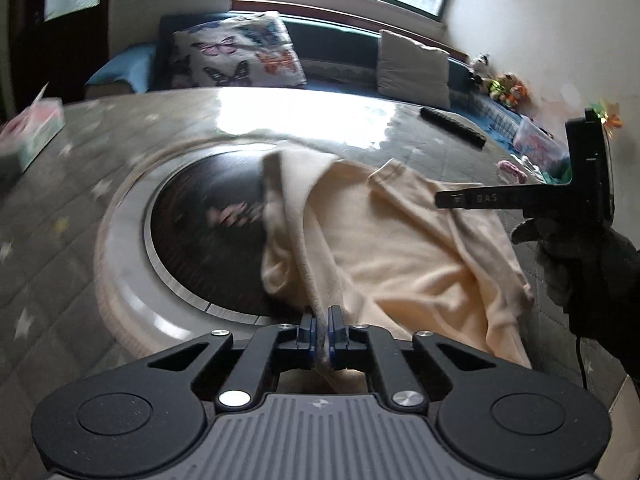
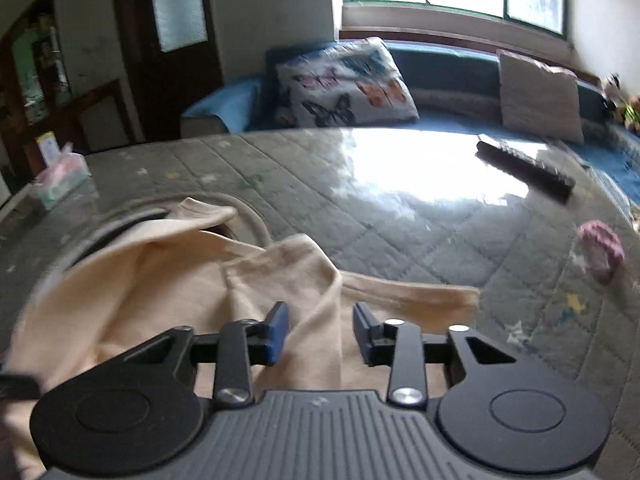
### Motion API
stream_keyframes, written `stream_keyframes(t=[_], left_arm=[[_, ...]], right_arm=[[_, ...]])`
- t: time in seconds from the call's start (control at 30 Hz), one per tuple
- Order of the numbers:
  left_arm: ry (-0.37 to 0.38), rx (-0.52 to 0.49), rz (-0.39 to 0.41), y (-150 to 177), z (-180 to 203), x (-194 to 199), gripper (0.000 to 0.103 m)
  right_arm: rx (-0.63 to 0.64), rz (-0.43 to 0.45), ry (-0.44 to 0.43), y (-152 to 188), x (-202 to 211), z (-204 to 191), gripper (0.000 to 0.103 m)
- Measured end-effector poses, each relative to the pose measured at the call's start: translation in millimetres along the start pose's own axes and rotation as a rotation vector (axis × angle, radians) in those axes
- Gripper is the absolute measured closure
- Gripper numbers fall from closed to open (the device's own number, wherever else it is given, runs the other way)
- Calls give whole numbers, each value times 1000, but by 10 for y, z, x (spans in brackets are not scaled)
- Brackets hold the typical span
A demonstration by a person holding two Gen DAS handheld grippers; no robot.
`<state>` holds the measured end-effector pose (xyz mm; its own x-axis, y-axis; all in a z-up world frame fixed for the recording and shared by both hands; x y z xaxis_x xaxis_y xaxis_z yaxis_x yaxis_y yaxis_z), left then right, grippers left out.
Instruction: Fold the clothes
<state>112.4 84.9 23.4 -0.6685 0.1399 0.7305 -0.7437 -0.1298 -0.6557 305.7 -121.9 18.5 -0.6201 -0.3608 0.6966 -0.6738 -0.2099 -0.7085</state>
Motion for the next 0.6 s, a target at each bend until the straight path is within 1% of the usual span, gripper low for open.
stream_keyframes(t=[0.03, 0.1, 0.2, 0.27, 0.37, 0.47, 0.53, 0.6], left_arm=[[-2, 15, -4, 46, -35, 35, 99], [-12, 27, -2, 103, -68, 90, 99], [-32, 26, 5, 188, -100, 180, 100], [-33, 27, 6, 239, -103, 221, 100], [-30, 22, 3, 316, -89, 243, 100], [-21, 14, 10, 341, -74, 282, 100], [-17, 7, 21, 329, -53, 309, 99], [-22, 0, 25, 312, -49, 309, 98]], right_arm=[[-8, -9, -1, 16, -15, 15, 82], [-20, -10, 4, 57, 9, 49, 97], [-41, 29, 1, 98, 189, 104, 98], [-61, 70, 6, 142, 416, 162, 98], [-88, 129, 51, 231, 780, 278, 99], [-141, 168, 96, 384, 1098, 439, 99], [-172, 190, 144, 542, 1326, 546, 99], [-212, 188, 182, 749, 1535, 667, 98]])
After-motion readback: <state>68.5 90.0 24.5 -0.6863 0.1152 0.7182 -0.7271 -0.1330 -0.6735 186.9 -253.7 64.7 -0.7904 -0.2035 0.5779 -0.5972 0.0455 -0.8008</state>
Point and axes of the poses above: each gripper's, at about its wrist camera, not at the fingertips, and x roughly against the way its jaws point, z to its right, y to its underside, the point moved 2 cm from there along -x, roughly the way its jaws point, and after that the axes turned 2 degrees about -x, right-handed, at the moved point
